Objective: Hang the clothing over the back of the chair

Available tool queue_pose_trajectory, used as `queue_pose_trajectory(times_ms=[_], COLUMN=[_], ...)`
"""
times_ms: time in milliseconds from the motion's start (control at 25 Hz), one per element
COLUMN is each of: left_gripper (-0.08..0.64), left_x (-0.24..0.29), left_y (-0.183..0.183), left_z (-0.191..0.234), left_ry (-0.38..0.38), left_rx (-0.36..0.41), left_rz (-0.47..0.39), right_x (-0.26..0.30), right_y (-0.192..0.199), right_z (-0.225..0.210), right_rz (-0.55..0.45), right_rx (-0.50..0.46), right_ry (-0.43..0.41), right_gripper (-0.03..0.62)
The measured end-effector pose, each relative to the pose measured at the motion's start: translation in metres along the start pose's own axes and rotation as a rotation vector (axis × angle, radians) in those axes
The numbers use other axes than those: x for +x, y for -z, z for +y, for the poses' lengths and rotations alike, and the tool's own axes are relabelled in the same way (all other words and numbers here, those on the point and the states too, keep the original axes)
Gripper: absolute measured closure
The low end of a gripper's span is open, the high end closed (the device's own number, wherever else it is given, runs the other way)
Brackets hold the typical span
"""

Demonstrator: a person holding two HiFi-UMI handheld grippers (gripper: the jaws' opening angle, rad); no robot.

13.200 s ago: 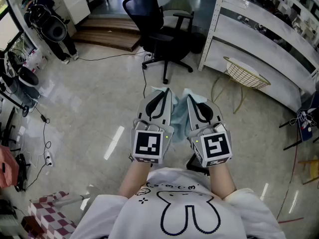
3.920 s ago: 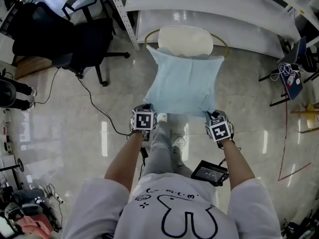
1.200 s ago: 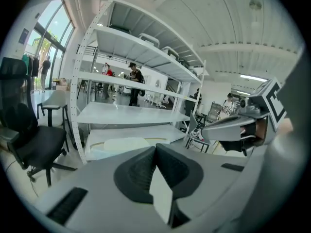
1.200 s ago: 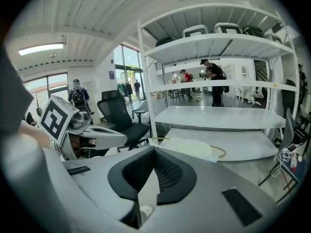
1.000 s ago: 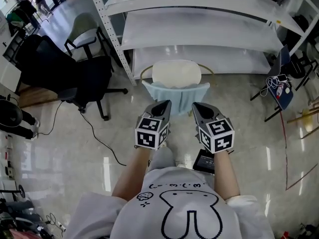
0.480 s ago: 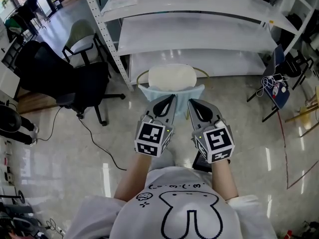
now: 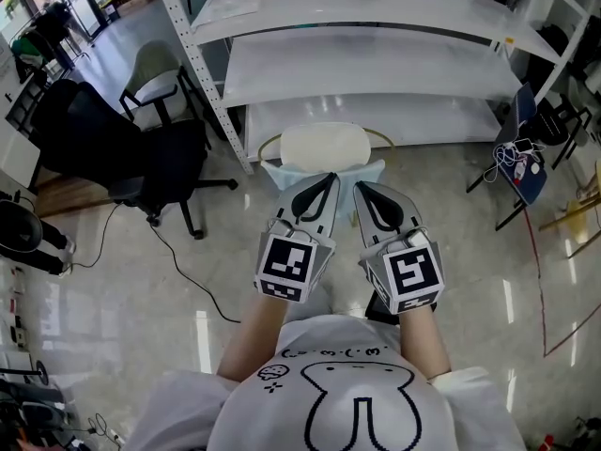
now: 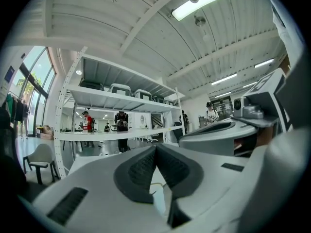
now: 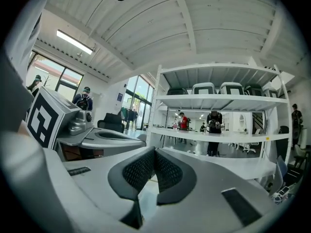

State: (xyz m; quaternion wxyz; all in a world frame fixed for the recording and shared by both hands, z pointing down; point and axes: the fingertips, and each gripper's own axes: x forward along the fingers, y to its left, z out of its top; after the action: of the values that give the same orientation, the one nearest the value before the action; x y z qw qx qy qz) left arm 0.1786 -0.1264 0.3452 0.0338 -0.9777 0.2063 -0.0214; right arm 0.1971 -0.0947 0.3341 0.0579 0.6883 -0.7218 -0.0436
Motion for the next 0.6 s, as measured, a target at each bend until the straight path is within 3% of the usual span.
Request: queue_pose_trajectory(times_ms=[600], left_gripper=[0.535], left_x=[-0.005], left_y=[-0.024], left_z=[-0.021], left_ry=[-0.003], left_rx=[0.085], left_rz=[-0.068], right_x=[-0.016], right_y=[-0.012], right_z=[0.003], right_rz=[-0.033], right_rx=[0.002], right_ry=[-0.006], right_gripper=[0.604])
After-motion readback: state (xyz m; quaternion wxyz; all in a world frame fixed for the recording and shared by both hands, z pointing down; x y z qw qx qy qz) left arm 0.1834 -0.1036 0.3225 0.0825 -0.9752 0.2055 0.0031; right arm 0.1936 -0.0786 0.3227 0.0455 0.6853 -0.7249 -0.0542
